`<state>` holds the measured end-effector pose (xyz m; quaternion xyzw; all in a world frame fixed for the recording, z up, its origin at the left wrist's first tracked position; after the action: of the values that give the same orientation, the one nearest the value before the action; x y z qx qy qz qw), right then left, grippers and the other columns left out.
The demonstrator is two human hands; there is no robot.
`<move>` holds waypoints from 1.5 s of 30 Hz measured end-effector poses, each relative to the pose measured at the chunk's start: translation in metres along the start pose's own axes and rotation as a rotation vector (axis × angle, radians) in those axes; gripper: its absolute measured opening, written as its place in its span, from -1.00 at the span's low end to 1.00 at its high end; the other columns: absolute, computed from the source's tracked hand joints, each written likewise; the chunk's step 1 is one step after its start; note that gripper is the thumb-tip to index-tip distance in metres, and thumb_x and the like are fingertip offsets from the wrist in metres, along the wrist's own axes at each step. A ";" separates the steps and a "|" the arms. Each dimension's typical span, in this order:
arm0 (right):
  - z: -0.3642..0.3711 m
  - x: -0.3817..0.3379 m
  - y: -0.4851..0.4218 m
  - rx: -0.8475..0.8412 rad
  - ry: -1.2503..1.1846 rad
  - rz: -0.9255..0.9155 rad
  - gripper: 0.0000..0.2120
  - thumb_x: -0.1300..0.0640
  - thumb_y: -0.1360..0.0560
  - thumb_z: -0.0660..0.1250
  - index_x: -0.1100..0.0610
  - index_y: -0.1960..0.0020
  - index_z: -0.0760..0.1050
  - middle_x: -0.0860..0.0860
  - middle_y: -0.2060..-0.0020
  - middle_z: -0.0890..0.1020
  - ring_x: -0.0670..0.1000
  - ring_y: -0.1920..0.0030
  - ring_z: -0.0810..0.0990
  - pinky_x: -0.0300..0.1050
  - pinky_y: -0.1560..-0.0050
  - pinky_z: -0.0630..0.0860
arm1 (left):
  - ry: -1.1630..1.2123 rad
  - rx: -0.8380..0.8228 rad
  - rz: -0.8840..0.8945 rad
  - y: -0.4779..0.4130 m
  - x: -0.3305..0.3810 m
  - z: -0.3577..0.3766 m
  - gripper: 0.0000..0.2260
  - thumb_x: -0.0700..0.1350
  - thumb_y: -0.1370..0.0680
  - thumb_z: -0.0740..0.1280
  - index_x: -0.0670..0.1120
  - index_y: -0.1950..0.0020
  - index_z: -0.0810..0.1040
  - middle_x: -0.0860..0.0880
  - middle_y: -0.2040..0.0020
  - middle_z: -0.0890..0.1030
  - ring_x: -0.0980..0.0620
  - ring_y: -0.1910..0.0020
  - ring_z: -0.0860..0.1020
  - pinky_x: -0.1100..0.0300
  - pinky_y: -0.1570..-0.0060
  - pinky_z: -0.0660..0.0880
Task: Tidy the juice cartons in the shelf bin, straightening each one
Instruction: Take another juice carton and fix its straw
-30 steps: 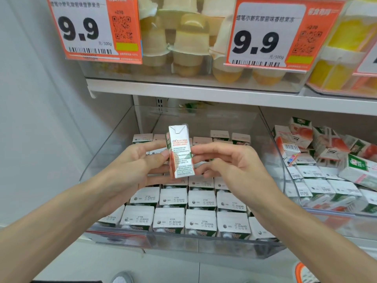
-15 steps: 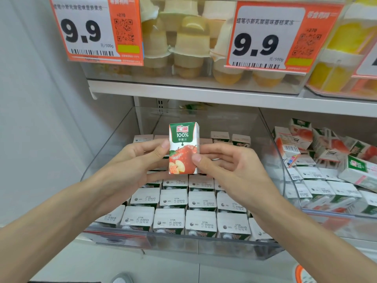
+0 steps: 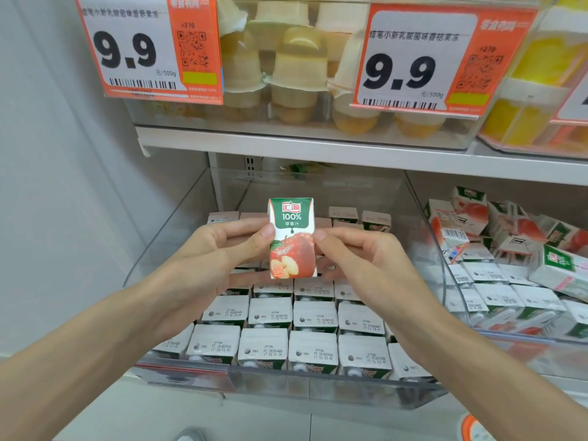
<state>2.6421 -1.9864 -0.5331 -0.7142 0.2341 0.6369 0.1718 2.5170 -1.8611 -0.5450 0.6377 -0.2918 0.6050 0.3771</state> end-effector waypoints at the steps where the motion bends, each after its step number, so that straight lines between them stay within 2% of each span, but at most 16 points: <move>1: 0.003 0.000 0.000 -0.022 0.009 0.000 -0.83 -0.03 -0.62 0.41 -0.04 -0.14 0.73 -0.17 0.05 0.78 -0.24 0.02 0.72 -0.45 0.04 0.57 | -0.005 0.006 0.008 0.000 0.001 0.000 -0.70 -0.02 -0.65 0.34 -0.01 -0.36 0.66 -0.01 -0.22 0.75 0.01 -0.21 0.71 0.14 -0.13 0.67; 3: 0.007 -0.002 0.001 -0.033 0.013 -0.023 -0.82 0.00 -0.59 0.45 -0.04 -0.17 0.72 -0.19 0.01 0.78 -0.23 -0.05 0.72 -0.43 -0.02 0.58 | -0.004 0.009 0.016 0.001 0.001 0.000 -0.70 -0.03 -0.64 0.36 0.01 -0.37 0.64 -0.02 -0.22 0.75 -0.01 -0.22 0.71 0.12 -0.14 0.67; 6: 0.005 -0.004 0.001 -0.006 -0.007 -0.042 -0.85 0.04 -0.55 0.50 -0.07 -0.12 0.70 -0.21 0.04 0.78 -0.23 -0.02 0.73 -0.42 0.02 0.59 | 0.002 -0.007 0.020 0.002 0.001 0.001 -0.68 -0.03 -0.65 0.35 0.01 -0.39 0.63 -0.02 -0.24 0.74 -0.01 -0.24 0.70 0.12 -0.15 0.67; 9: -0.002 -0.005 0.001 0.039 -0.041 -0.050 -0.73 0.00 -0.47 0.56 -0.04 -0.15 0.70 -0.14 0.05 0.79 -0.17 0.00 0.75 -0.33 -0.02 0.64 | 0.020 -0.028 0.024 0.001 0.003 0.003 -0.67 -0.02 -0.66 0.32 0.01 -0.42 0.61 -0.02 -0.27 0.72 -0.03 -0.25 0.69 0.12 -0.18 0.66; 11: -0.006 -0.004 0.001 0.064 -0.073 -0.048 -0.71 -0.02 -0.45 0.56 0.01 -0.14 0.70 -0.10 0.07 0.80 -0.15 0.03 0.76 -0.36 0.01 0.63 | 0.020 -0.031 0.015 0.001 0.003 0.002 -0.67 0.00 -0.67 0.30 0.01 -0.43 0.60 -0.03 -0.28 0.72 -0.06 -0.26 0.69 0.07 -0.27 0.62; 15: -0.008 -0.007 0.000 0.069 -0.073 -0.081 -0.88 0.08 -0.57 0.46 0.06 -0.06 0.74 -0.04 0.09 0.79 -0.12 0.11 0.75 -0.37 0.07 0.60 | 0.071 -0.038 -0.037 0.000 -0.002 0.002 -0.68 -0.03 -0.70 0.25 -0.07 -0.42 0.60 -0.09 -0.25 0.73 -0.12 -0.23 0.71 0.09 -0.26 0.63; 18: -0.005 -0.009 0.001 0.050 -0.055 -0.098 -0.85 0.18 -0.64 0.39 0.07 -0.09 0.75 -0.04 0.07 0.79 -0.11 0.12 0.74 -0.31 0.04 0.63 | 0.144 -0.050 -0.069 -0.001 -0.007 0.005 -0.69 -0.10 -0.74 0.19 -0.14 -0.42 0.58 -0.16 -0.24 0.72 -0.15 -0.21 0.71 0.09 -0.22 0.64; 23: 0.001 -0.008 0.001 0.002 -0.026 -0.066 -0.71 0.30 -0.70 0.27 0.03 -0.18 0.71 -0.07 0.03 0.80 -0.05 0.04 0.76 -0.17 -0.11 0.68 | 0.184 -0.042 -0.099 0.000 -0.008 0.007 -0.68 -0.13 -0.75 0.15 -0.18 -0.39 0.60 -0.19 -0.24 0.72 -0.17 -0.21 0.72 0.07 -0.16 0.67; 26: 0.004 -0.005 0.000 -0.015 -0.012 -0.010 -0.79 0.16 -0.68 0.35 0.00 -0.24 0.69 -0.09 0.02 0.80 -0.09 -0.01 0.76 -0.19 -0.07 0.67 | 0.175 -0.016 -0.124 0.000 -0.010 0.004 -0.66 -0.03 -0.72 0.23 -0.19 -0.33 0.65 -0.19 -0.21 0.73 -0.16 -0.19 0.72 0.08 -0.13 0.68; 28: 0.005 -0.003 0.000 -0.025 -0.008 0.004 -0.77 0.02 -0.64 0.40 -0.05 -0.28 0.65 -0.08 0.05 0.80 -0.11 0.03 0.76 -0.18 -0.07 0.65 | 0.158 0.021 -0.158 0.000 -0.012 0.001 -0.62 0.06 -0.66 0.30 -0.17 -0.28 0.69 -0.18 -0.17 0.75 -0.12 -0.13 0.74 0.14 -0.04 0.70; 30: 0.007 -0.004 0.001 -0.033 -0.015 -0.002 -0.74 -0.03 -0.62 0.41 -0.12 -0.31 0.62 -0.04 0.10 0.80 -0.09 0.11 0.76 -0.19 -0.05 0.67 | 0.171 0.072 -0.203 0.001 -0.015 -0.002 -0.59 0.13 -0.58 0.37 -0.12 -0.27 0.70 -0.19 -0.10 0.76 -0.08 0.02 0.77 0.20 0.15 0.70; 33: 0.009 -0.005 0.001 -0.044 -0.042 -0.007 -0.75 0.08 -0.67 0.36 -0.13 -0.30 0.64 0.07 0.09 0.79 -0.04 0.17 0.73 -0.15 -0.01 0.70 | 0.186 0.117 -0.235 0.004 -0.017 -0.003 -0.59 0.16 -0.51 0.42 0.06 -0.33 0.67 -0.18 -0.02 0.77 -0.04 0.27 0.74 0.24 0.33 0.66; 36: 0.009 0.000 0.000 -0.071 0.048 0.003 -0.58 0.29 -0.67 0.33 -0.15 -0.37 0.60 0.05 0.07 0.78 -0.04 0.09 0.75 -0.09 -0.13 0.69 | 0.153 0.096 -0.239 0.005 -0.017 -0.001 -0.61 0.19 -0.52 0.42 0.16 -0.32 0.66 -0.15 -0.01 0.76 0.01 0.36 0.68 0.26 0.38 0.64; 38: 0.012 0.001 0.000 -0.105 0.130 -0.011 -0.45 0.32 -0.59 0.43 -0.21 -0.41 0.54 -0.02 0.05 0.78 -0.04 0.01 0.75 -0.05 -0.20 0.66 | 0.140 0.088 -0.234 0.005 -0.017 -0.001 -0.63 0.21 -0.53 0.41 0.16 -0.31 0.67 -0.16 -0.05 0.76 0.01 0.34 0.68 0.26 0.35 0.64; 41: 0.012 -0.002 0.001 -0.106 0.145 -0.037 -0.38 0.16 -0.42 0.62 -0.22 -0.39 0.53 0.00 0.05 0.77 -0.02 0.00 0.76 -0.09 -0.17 0.68 | 0.113 0.088 -0.214 0.006 -0.016 -0.001 -0.66 0.18 -0.56 0.37 0.19 -0.32 0.66 -0.17 -0.09 0.77 -0.04 0.21 0.75 0.23 0.24 0.69; 45: 0.005 -0.003 -0.002 -0.053 0.144 -0.060 -0.41 0.15 -0.42 0.62 -0.21 -0.36 0.56 -0.02 0.05 0.78 -0.06 0.06 0.76 -0.19 -0.08 0.68 | 0.110 0.069 -0.138 0.005 -0.012 -0.001 -0.68 -0.09 -0.70 0.29 0.19 -0.42 0.58 -0.23 -0.18 0.73 -0.13 0.01 0.77 0.21 0.11 0.70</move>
<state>2.6393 -1.9818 -0.5307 -0.7691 0.2073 0.5845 0.1545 2.5115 -1.8643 -0.5568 0.6348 -0.2048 0.6213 0.4112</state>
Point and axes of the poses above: each hand's wrist, its own y-axis away from the middle knuckle, its own z-axis out of the palm, x = y × z, the point moved 10 cm from there along -y, towards the middle knuckle
